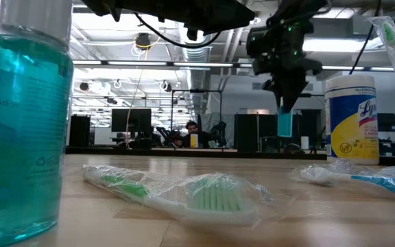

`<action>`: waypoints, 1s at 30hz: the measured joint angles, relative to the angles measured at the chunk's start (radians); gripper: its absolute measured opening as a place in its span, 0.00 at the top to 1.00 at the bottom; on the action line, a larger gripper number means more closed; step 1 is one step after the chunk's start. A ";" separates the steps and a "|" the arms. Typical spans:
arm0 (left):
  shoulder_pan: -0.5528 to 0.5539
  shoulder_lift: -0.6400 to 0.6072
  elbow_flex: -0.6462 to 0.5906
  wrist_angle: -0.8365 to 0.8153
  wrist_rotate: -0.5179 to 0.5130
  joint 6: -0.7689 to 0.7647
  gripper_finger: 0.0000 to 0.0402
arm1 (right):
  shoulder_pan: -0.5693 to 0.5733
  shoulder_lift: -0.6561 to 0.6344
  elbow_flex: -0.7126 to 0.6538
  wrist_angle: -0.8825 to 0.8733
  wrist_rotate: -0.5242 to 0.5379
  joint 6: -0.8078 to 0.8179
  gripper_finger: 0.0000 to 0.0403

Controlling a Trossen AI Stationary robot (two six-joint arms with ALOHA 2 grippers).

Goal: Pick & Place toothbrushing station
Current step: Put the blue mouthwash into the black wire organizer

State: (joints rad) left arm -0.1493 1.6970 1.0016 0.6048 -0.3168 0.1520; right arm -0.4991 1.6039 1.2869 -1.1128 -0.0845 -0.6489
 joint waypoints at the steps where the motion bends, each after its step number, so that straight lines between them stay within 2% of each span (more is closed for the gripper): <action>1: 0.000 0.000 0.000 0.000 0.000 0.000 0.75 | 0.009 -0.014 0.000 -0.003 0.000 0.007 0.78; 15: 0.000 0.000 0.000 0.000 0.000 0.000 0.75 | 0.150 -0.141 0.000 -0.108 0.000 0.178 0.78; 30: 0.000 0.000 0.000 -0.004 0.000 0.000 0.75 | 0.370 -0.237 0.000 -0.176 0.001 0.401 0.78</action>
State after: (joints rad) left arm -0.1493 1.6970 1.0016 0.6006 -0.3168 0.1516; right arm -0.1292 1.3664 1.2873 -1.2886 -0.0834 -0.2481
